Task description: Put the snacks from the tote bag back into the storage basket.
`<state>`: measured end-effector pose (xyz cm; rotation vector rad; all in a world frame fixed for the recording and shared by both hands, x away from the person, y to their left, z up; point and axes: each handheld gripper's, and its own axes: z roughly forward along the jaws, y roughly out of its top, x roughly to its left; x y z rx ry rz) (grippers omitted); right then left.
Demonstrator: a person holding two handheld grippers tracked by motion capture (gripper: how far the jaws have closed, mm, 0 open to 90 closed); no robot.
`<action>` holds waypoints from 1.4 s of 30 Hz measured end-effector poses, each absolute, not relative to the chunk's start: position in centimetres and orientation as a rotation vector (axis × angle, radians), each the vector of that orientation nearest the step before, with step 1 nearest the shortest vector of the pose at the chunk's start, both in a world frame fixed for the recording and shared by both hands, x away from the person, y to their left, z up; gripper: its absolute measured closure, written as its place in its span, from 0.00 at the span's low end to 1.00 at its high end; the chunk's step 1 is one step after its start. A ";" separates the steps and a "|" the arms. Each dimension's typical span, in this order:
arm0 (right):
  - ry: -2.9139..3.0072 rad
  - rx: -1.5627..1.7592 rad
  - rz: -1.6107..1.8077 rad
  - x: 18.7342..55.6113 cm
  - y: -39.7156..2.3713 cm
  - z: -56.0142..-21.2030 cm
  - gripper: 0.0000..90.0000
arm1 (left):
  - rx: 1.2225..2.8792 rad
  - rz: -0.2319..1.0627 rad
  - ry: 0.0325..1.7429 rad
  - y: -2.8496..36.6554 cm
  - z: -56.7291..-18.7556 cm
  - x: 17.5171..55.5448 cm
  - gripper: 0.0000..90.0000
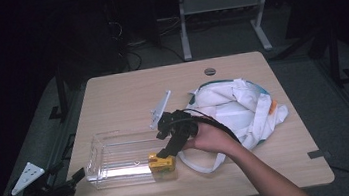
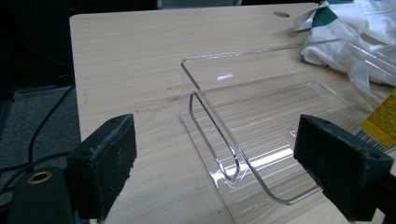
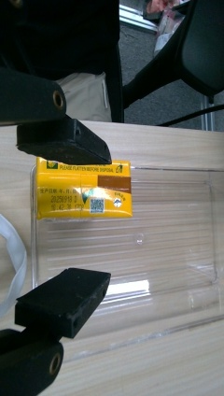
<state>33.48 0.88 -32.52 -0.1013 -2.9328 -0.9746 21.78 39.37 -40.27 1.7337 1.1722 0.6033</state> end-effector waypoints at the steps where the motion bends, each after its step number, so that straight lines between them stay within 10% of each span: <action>1: -2.939 -0.110 -0.974 33.6 0.7 -32.3 0.40 | 1.732 0.601 1.173 39.3 -40.3 21.8 0.14; 42: -2.983 -0.358 -1.056 36.2 -4.8 -30.7 0.39 | 1.732 0.606 1.175 39.2 -40.3 21.7 0.14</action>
